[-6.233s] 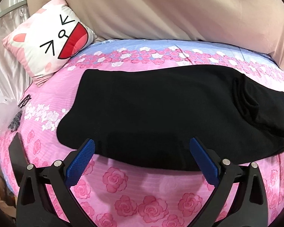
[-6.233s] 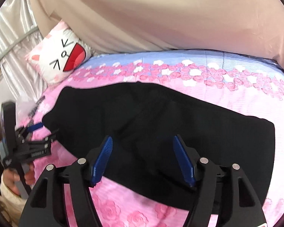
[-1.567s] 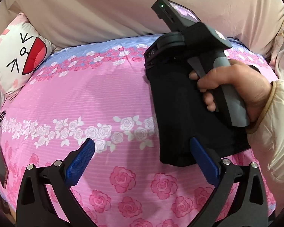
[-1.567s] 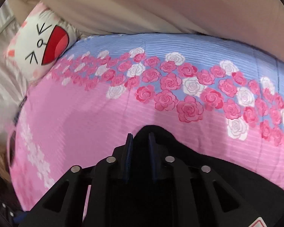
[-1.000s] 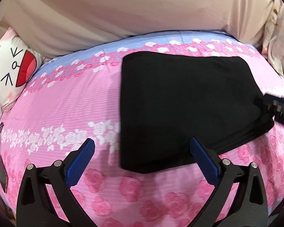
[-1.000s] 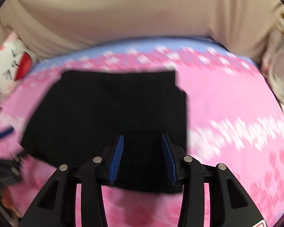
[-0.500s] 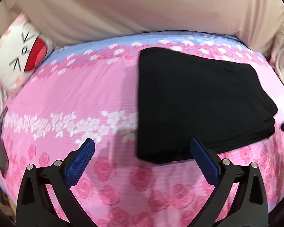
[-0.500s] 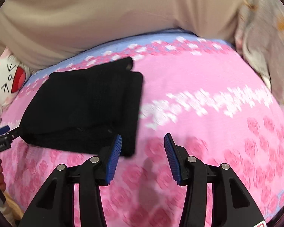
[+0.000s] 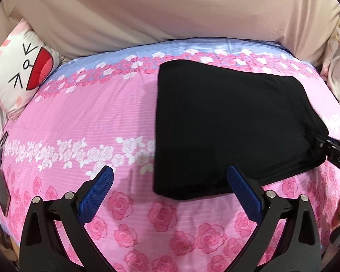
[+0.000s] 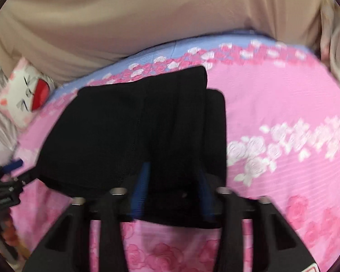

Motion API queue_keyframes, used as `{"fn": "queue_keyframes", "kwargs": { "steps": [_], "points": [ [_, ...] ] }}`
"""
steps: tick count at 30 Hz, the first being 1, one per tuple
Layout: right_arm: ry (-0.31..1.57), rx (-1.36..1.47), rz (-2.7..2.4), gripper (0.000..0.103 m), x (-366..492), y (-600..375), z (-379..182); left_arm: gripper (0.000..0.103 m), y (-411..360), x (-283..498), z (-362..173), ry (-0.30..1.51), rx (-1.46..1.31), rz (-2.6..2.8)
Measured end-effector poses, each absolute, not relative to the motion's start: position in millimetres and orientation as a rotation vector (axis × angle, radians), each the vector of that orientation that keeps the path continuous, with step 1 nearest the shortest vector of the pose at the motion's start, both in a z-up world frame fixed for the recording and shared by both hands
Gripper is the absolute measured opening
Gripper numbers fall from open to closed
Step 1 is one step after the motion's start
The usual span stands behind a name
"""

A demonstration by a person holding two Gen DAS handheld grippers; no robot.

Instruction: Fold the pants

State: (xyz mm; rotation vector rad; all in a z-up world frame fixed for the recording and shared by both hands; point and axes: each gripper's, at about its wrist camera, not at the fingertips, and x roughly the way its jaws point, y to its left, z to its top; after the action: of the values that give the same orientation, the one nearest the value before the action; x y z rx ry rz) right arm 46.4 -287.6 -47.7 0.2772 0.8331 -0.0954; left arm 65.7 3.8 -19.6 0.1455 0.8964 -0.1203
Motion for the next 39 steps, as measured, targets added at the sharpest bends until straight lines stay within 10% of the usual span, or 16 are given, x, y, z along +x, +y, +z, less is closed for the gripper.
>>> {"fn": "queue_keyframes", "kwargs": {
  "steps": [12,22,34,39],
  "points": [
    [0.837,0.260,-0.164,0.039,19.5,-294.8,-46.1,0.098,-20.2,72.4,-36.2,0.918,0.214,-0.125],
    [0.747,0.209,-0.039,0.037,73.3,-281.7,11.7,0.098,-21.9,71.3,-40.6,0.927,0.216,-0.133],
    [0.979,0.193,-0.140,0.031,189.5,-334.4,-61.7,0.098,-20.1,72.1,-40.5,0.934,0.217,-0.171],
    [0.829,0.225,-0.189,0.050,126.5,-333.8,-20.1,0.098,-12.8,75.9,-36.0,0.922,0.182,-0.203]
  ]
}}
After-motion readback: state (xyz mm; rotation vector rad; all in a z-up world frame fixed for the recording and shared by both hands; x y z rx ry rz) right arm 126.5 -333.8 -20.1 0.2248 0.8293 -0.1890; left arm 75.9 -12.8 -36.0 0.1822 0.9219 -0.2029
